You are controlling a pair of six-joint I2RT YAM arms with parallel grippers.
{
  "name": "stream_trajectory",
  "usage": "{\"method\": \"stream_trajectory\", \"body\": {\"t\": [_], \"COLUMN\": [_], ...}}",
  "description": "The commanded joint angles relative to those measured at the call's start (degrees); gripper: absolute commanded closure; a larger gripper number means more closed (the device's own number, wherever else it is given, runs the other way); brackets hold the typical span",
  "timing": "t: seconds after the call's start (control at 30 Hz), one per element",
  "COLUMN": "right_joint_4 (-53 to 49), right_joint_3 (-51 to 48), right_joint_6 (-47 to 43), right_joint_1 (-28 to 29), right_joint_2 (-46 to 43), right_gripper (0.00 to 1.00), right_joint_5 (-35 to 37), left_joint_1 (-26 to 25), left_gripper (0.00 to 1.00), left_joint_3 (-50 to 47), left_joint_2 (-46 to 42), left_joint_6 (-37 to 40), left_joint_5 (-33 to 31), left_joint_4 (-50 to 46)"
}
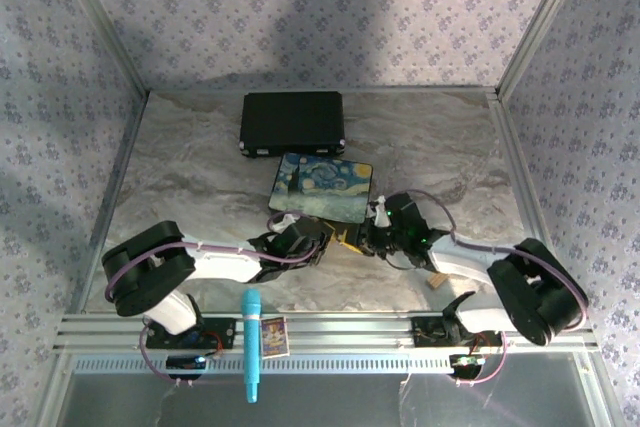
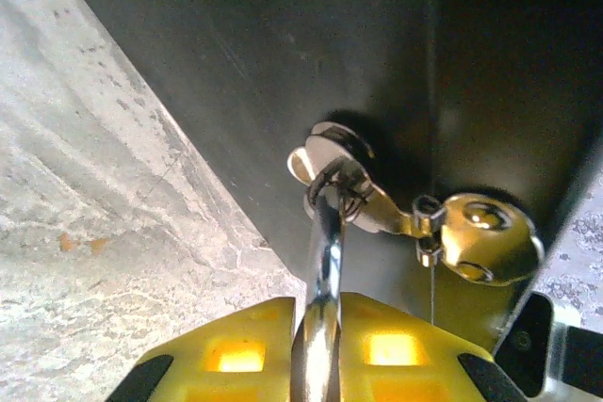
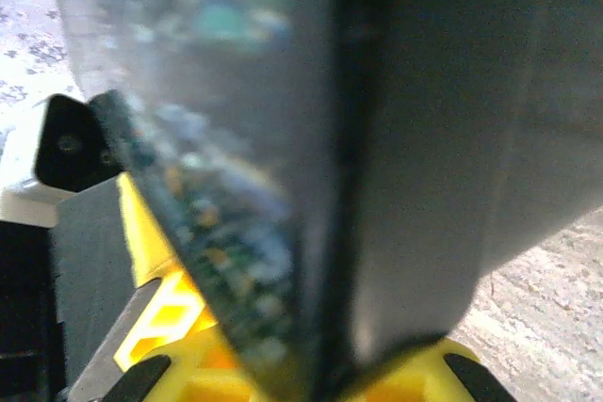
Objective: Unlock the padlock with the key
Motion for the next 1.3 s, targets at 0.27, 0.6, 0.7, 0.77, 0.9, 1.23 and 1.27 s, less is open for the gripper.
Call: {"method": "stream_trajectory", "body": {"t": [0.27,0.6,0.7,0.77,0.9,1.23,1.27], "right_joint_4": [-26.9,-31.9,-27.7,-24.6,-17.5,-13.9,-13.7], "right_joint_3": [7.8,7.5,6.8,5.9,3.9,5.7,5.8], "right_joint_6": [-23.6,-49.5,-53.9,-55.4,-59.9,-65.2,-65.2], "right_joint_1": [2.3,10.5,15.5,17.9,20.8,21.2,21.2], "right_joint_2": [-9.1,-16.0,-15.6,-15.6,-14.6,-8.3,-7.7], "right_gripper": [0.74,0.31,0.42,0.44,0.50,0.56,0.58], "right_joint_5": [12.8,24.9,26.8,27.8,30.3,30.3,30.4], "left_joint_1": [-0.9,0.3,0.3,0.3,0.3,0.3,0.3], "left_gripper": [1.00,1.00,1.00,1.00,1.00,1.00,1.00], "left_joint_3": [-0.5,-0.2,-0.3,-0.4,-0.2,-0.5,-0.6], "left_joint_2": [-2.1,-5.9,-6.1,-6.2,-6.1,-6.5,-6.5], "left_joint_6": [-0.5,1.2,1.6,1.6,2.1,2.8,2.7], "left_joint_5": [0.7,-0.1,0.5,0.7,1.6,2.6,2.7], "left_joint_4": [-5.7,-13.4,-13.9,-13.8,-13.2,-12.2,-11.8]}}
